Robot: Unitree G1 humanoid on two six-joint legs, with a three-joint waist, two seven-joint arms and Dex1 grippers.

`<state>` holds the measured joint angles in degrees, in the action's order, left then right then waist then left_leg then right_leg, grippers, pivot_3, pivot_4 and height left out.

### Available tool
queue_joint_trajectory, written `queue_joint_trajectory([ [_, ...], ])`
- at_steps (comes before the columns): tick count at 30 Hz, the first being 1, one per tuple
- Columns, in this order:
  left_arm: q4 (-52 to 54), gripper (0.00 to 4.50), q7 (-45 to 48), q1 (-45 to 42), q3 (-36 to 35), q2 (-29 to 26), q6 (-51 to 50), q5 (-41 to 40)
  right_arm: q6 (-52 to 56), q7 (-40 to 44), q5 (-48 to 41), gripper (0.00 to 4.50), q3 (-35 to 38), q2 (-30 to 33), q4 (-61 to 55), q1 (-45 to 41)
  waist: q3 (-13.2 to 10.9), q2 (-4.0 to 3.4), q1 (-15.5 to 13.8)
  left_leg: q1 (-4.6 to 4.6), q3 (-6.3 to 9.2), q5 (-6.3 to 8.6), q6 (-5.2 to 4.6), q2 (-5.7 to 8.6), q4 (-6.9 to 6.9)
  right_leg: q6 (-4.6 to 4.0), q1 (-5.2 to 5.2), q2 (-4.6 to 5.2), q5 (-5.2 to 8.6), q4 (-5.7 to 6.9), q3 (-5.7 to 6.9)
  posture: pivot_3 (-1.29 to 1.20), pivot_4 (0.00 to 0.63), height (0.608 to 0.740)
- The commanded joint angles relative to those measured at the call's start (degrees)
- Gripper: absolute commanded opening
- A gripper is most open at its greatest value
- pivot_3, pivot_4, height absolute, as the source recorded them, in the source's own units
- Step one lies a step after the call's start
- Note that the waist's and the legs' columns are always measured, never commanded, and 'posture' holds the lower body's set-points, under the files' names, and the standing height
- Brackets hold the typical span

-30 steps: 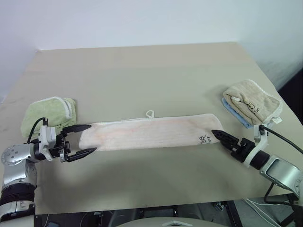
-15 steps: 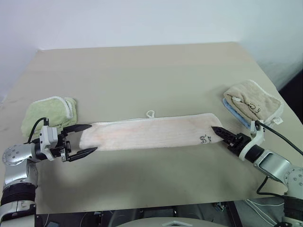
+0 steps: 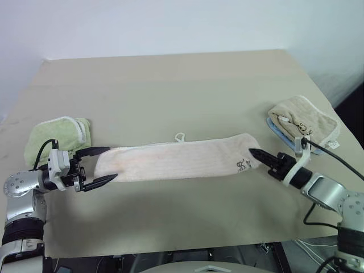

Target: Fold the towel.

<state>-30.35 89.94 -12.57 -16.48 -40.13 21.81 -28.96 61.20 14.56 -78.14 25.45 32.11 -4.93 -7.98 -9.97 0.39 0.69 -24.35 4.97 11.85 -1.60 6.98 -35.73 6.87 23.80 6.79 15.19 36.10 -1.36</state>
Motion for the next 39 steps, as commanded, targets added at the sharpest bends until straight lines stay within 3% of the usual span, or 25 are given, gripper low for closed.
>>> queue_joint_trajectory([
  [1, -0.2, 4.5, -0.2, -0.7, -0.4, -0.4, 0.9, 0.2, 1.4, 0.5, -2.9, 0.03, -1.8, -0.3, -4.0, -3.1, 0.0, 0.0, 0.0, -0.01, -0.01, -0.01, -0.02, 0.0, 0.06, 0.06, 0.08, 0.01, -0.03, -0.01, 0.0, 0.0, 0.15, 0.728],
  [11, 0.1, 4.5, -0.8, -0.8, -0.5, -0.5, 0.9, 0.6, 2.9, -2.3, -5.6, 0.03, -11.1, -6.5, -4.6, -11.5, 0.0, 0.01, 0.2, -0.08, -0.07, -0.06, -0.1, 0.01, 0.31, 0.17, 0.35, 0.03, -0.12, 0.0, -0.02, 0.0, 0.15, 0.728],
  [23, 0.9, 4.5, -1.4, -0.9, -0.2, -0.6, 0.6, 0.8, 2.7, -2.5, 5.6, 0.03, -24.1, -16.9, -2.0, -16.8, 0.0, 0.02, 0.1, -0.08, -0.1, -0.07, -0.1, 0.02, 0.45, 0.27, 0.52, 0.01, -0.41, 0.07, 0.03, 0.0, 0.15, 0.728],
  [39, 0.9, 4.5, -1.6, -1.3, 0.1, -0.6, 0.5, 1.1, 8.1, 1.8, 12.4, 0.03, -26.4, -15.1, -3.4, -17.1, 0.0, 0.02, 0.1, -0.07, -0.1, -0.07, -0.1, 0.02, 0.45, 0.28, 0.59, -0.03, -0.91, 0.08, 0.13, 0.0, 0.15, 0.728],
])
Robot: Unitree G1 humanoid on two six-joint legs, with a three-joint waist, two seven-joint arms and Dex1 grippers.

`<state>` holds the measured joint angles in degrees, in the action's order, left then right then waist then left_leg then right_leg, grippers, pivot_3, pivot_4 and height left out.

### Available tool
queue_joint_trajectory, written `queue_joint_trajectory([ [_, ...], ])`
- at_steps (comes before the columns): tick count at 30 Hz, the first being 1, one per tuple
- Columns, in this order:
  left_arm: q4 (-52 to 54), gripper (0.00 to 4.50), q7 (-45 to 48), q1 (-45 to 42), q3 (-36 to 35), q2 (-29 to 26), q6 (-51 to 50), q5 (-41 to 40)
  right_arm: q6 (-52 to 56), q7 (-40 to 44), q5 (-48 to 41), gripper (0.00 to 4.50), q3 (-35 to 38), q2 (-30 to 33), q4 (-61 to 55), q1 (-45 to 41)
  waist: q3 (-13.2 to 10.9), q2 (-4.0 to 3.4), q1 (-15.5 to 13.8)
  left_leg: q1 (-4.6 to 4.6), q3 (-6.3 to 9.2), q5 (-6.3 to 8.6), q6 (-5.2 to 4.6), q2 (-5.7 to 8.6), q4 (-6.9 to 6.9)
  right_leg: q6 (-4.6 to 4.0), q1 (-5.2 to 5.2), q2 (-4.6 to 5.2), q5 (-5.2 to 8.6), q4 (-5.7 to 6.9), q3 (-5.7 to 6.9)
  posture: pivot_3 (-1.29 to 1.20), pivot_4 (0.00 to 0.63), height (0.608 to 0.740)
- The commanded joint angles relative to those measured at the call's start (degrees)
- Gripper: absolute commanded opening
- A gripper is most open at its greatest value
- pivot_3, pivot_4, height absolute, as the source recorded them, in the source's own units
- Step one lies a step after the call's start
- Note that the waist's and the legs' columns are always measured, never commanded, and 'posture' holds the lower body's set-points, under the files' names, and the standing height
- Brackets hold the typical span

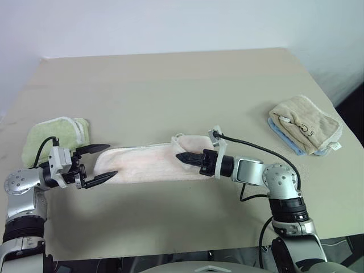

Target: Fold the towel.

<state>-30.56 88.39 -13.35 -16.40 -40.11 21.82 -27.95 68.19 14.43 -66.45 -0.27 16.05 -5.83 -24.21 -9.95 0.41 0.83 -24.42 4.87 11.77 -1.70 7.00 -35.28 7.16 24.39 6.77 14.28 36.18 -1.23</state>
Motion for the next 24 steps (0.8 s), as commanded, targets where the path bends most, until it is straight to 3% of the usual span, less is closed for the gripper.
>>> queue_joint_trajectory([
  [1, 1.0, 4.5, -0.1, -0.7, 0.1, -0.6, 0.6, 0.1, 1.2, 2.2, 1.0, 0.03, -0.8, 1.1, -2.7, -0.9, 0.0, 0.0, 0.0, 0.0, 0.0, 0.0, 0.0, 0.0, 0.0, 0.0, 0.0, 0.0, 0.0, 0.0, 0.01, 0.0, 0.15, 0.728],
  [12, 1.2, 4.5, -0.3, -0.9, 0.8, -0.1, 1.0, 0.3, 0.4, 4.4, 7.0, 0.03, -2.5, 0.1, -3.1, -1.3, 0.0, 0.0, 0.0, 0.0, 0.01, 0.0, 0.0, 0.0, 0.0, 0.0, 0.0, 0.0, 0.0, 0.0, 0.02, 0.0, 0.15, 0.728],
  [13, 1.1, 4.5, -0.4, -1.0, 0.9, -0.1, 1.1, 0.3, 0.3, 4.4, 7.7, 0.52, -2.6, 0.1, -3.1, -1.4, 0.0, 0.0, 0.0, 0.0, 0.0, 0.0, 0.0, 0.0, 0.0, 0.0, 0.0, 0.0, 0.0, 0.0, 0.02, 0.0, 0.15, 0.728],
  [17, 0.7, 4.5, -0.4, -1.5, 1.2, -0.1, 1.3, 0.4, 0.9, 4.8, 7.4, 1.68, -1.5, -0.1, -4.4, -2.0, 0.0, 0.0, 0.0, 0.0, 0.0, 0.0, 0.0, 0.0, 0.0, 0.0, 0.0, 0.0, 0.0, 0.0, 0.02, 0.0, 0.15, 0.728],
  [24, -0.9, 4.5, -0.2, -2.9, 1.6, 0.3, 2.1, 0.9, 5.7, 3.2, -2.0, 4.11, 5.5, 0.8, -9.1, -5.0, 0.0, 0.01, 0.0, 0.0, 0.0, 0.0, 0.0, 0.0, -0.01, 0.01, 0.0, 0.0, -0.01, 0.01, 0.03, 0.0, 0.15, 0.728],
])
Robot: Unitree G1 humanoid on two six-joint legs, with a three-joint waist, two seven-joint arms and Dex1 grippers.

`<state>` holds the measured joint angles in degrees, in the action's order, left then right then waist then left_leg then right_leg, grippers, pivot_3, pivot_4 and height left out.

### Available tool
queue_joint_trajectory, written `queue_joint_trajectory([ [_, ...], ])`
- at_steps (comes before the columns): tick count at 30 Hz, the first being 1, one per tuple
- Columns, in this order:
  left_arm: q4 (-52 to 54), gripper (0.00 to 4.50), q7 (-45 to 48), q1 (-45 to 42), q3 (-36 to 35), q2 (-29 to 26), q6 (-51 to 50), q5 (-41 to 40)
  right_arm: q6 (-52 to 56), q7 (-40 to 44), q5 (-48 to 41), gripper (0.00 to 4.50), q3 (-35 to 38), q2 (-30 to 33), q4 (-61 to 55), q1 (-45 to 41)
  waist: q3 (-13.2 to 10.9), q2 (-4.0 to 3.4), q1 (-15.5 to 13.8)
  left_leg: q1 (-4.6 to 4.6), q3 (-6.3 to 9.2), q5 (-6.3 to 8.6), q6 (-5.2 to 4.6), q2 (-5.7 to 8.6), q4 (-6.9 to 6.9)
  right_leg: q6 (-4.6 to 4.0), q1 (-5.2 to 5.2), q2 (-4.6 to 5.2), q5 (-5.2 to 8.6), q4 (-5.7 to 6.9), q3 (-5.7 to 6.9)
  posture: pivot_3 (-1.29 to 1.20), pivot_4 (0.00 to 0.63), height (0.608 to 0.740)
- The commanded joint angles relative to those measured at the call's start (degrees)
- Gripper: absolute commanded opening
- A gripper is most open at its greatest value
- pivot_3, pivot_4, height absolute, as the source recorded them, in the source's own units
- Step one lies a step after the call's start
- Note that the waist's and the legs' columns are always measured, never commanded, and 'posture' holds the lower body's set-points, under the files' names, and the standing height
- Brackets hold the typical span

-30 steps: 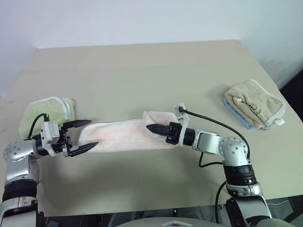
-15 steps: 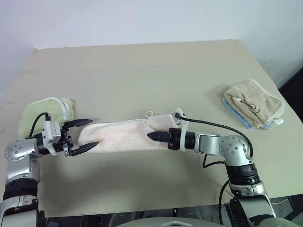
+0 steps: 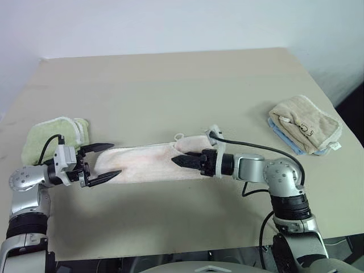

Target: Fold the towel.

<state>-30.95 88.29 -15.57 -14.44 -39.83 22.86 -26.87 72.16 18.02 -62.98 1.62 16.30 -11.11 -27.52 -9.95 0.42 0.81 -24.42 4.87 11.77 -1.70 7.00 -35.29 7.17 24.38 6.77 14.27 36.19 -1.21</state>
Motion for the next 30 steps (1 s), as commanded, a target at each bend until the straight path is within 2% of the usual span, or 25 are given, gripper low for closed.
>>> queue_joint_trajectory([
  [1, -0.8, 4.5, -0.1, -0.9, -0.3, 0.1, 1.2, -0.1, 2.4, -0.6, -7.2, 4.45, 4.7, 1.1, -4.5, -2.0, 0.0, 0.0, 0.0, 0.0, 0.01, 0.0, 0.0, 0.0, 0.0, 0.0, -0.01, 0.0, 0.0, 0.0, 0.0, 0.0, 0.15, 0.728],
  [6, -2.2, 4.5, 0.3, -2.1, -0.1, 0.0, 1.1, 0.0, 3.1, 0.6, -13.4, 4.48, 9.0, 6.8, -8.2, -1.2, 0.0, 0.01, -0.1, -0.01, 0.01, 0.0, -0.01, 0.01, 0.01, 0.01, -0.01, 0.02, -0.01, -0.01, 0.01, 0.0, 0.15, 0.728],
  [12, -3.1, 4.5, 0.1, -3.7, 0.6, 0.5, 0.5, 0.3, -8.7, 13.1, -0.2, 4.48, 8.0, 18.6, -10.9, 4.9, 0.0, 0.03, -0.2, -0.01, -0.01, 0.0, -0.02, 0.01, -0.02, 0.02, -0.06, 0.04, -0.01, -0.05, 0.07, 0.0, 0.15, 0.728],
  [16, -1.9, 4.5, -0.4, -4.6, 1.7, 1.6, -1.1, 0.2, -19.0, 22.0, 10.6, 3.62, 5.2, 24.6, -8.4, 9.1, 0.0, 0.03, -0.1, 0.0, -0.09, -0.01, -0.02, -0.01, -0.07, 0.02, -0.08, 0.05, -0.01, -0.05, 0.08, 0.0, 0.15, 0.728],
  [20, -0.2, 4.5, -0.9, -5.7, 2.7, 2.8, -3.8, -0.3, -25.1, 27.9, 16.0, 2.19, 4.2, 26.8, -6.1, 11.7, 0.0, 0.04, -0.1, 0.0, -0.08, -0.01, -0.02, -0.02, -0.15, 0.02, -0.11, 0.04, -0.01, -0.04, 0.09, 0.0, 0.15, 0.728],
  [23, 0.8, 3.86, -1.3, -5.8, 2.9, 3.3, -4.9, -0.3, -27.1, 29.8, 17.9, 1.12, 3.8, 26.8, -5.4, 12.0, 0.0, 0.04, -0.1, 0.0, -0.08, -0.01, -0.02, -0.03, -0.22, 0.02, -0.14, 0.04, -0.01, -0.04, 0.09, 0.0, 0.15, 0.728],
  [26, 3.2, 2.85, -1.4, -4.9, 3.3, 4.0, -6.9, -0.9, -28.0, 30.9, 18.8, 0.06, 3.8, 26.4, -5.2, 12.0, 0.0, 0.04, -0.2, -0.01, -0.08, 0.0, -0.02, -0.04, -0.29, 0.02, -0.16, 0.04, -0.01, -0.04, 0.09, 0.0, 0.15, 0.728],
  [30, 6.1, 1.51, -2.2, -4.1, 3.7, 4.9, -8.4, -1.1, -28.6, 31.6, 20.1, 0.0, 3.5, 25.8, -4.7, 11.5, 0.0, 0.04, -0.2, -0.02, -0.07, 0.0, -0.01, -0.04, -0.34, 0.02, -0.19, 0.04, -0.01, -0.05, 0.09, 0.0, 0.15, 0.728],
])
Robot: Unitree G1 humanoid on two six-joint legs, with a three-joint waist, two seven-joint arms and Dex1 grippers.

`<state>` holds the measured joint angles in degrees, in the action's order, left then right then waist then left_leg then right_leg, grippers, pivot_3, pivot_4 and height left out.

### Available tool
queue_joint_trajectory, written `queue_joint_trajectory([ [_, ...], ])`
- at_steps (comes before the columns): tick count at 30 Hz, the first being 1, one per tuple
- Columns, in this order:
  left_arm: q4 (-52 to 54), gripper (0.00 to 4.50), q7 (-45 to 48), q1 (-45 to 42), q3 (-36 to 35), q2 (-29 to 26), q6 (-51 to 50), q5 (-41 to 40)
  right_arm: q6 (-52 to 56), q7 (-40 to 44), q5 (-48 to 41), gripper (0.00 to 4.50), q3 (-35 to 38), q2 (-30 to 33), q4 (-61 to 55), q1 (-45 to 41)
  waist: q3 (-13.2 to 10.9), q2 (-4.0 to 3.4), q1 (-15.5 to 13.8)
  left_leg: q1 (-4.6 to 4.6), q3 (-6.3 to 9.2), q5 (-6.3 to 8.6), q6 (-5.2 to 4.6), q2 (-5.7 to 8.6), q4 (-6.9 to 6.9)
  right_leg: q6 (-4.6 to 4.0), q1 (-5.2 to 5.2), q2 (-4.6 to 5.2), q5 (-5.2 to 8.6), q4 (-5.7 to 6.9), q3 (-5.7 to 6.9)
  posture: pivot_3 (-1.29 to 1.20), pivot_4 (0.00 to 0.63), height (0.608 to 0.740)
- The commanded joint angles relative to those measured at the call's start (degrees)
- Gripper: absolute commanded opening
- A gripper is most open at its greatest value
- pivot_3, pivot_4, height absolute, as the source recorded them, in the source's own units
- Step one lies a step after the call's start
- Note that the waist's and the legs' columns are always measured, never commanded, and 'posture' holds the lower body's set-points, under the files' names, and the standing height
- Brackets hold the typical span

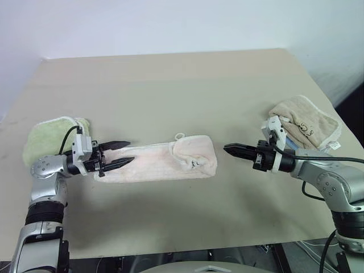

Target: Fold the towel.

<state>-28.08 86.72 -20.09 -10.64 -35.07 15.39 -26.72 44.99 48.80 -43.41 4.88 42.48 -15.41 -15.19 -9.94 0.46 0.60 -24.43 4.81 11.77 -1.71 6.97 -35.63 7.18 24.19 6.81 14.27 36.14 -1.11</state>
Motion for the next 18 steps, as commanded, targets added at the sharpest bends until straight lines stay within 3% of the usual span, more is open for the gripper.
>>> queue_joint_trajectory([
  [1, 3.9, 1.14, -0.8, 0.5, 0.0, 0.3, -1.6, -1.4, -1.5, 1.0, 0.7, 0.0, 0.2, -0.5, -0.3, -1.0, 0.0, 0.0, 0.0, 0.0, 0.0, 0.0, 0.0, 0.0, -0.01, 0.0, 0.0, 0.0, 0.0, 0.0, 0.0, 0.0, 0.15, 0.728],
  [4, 5.8, 0.03, -1.7, 0.6, 0.6, 1.0, -2.5, -1.2, -1.9, 1.3, 1.5, 0.0, -0.2, -1.1, 0.2, -2.0, 0.0, 0.0, 0.0, 0.0, 0.01, 0.01, 0.01, 0.0, -0.03, 0.0, -0.01, 0.0, 0.0, 0.0, -0.01, 0.0, 0.15, 0.728],
  [11, 15.5, 0.03, -8.3, -0.8, 5.5, 5.9, -6.9, 0.6, -3.7, 0.5, 6.6, 0.0, -4.5, -3.9, 2.9, -6.8, 0.0, 0.0, 0.0, 0.0, 0.0, 0.03, 0.05, -0.01, -0.1, 0.0, -0.05, -0.01, 0.0, 0.0, 0.0, 0.0, 0.15, 0.728],
  [18, 19.6, 0.03, -18.1, -5.2, 14.0, 14.3, -9.7, 6.4, -2.9, -2.0, 10.0, 0.0, -8.9, -9.8, 5.8, -11.0, 0.0, 0.0, -0.1, -0.02, 0.02, 0.0, 0.01, 0.0, -0.25, 0.0, -0.13, -0.05, 0.0, 0.02, 0.02, 0.0, 0.15, 0.728],
])
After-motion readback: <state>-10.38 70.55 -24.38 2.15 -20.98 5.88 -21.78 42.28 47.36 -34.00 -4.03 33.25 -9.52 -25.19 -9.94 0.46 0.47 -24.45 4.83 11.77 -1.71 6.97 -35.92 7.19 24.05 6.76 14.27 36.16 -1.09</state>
